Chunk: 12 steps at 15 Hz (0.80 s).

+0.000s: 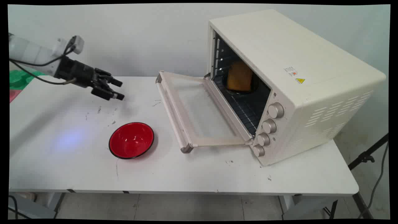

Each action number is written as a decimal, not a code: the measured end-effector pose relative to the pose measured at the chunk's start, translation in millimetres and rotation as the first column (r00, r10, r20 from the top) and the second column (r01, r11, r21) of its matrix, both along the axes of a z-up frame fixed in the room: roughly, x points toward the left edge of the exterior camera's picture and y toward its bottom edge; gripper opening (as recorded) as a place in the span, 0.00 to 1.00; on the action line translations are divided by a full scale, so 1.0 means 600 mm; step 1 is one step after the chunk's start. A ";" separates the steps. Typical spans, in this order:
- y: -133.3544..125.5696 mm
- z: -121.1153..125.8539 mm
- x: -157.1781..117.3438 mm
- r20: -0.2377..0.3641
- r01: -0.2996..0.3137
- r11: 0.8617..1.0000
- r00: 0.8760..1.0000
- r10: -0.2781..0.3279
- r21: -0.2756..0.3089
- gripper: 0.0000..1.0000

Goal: Close the oven

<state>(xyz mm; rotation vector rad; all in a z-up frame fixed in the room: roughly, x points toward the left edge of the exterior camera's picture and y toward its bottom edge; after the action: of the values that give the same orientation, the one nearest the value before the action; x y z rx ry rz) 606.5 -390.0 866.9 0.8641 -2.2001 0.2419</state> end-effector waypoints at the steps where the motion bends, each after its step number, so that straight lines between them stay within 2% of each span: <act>1: -0.005 -0.005 -0.011 0.002 -0.004 1.000 1.000 0.004 0.003 1.00; 12: -0.045 -0.051 -0.116 0.026 -0.004 1.000 1.000 0.004 0.012 1.00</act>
<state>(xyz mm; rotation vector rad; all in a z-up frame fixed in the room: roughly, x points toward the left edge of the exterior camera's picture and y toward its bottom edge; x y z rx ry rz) 536.6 -417.0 836.1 0.8766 -2.2267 0.2435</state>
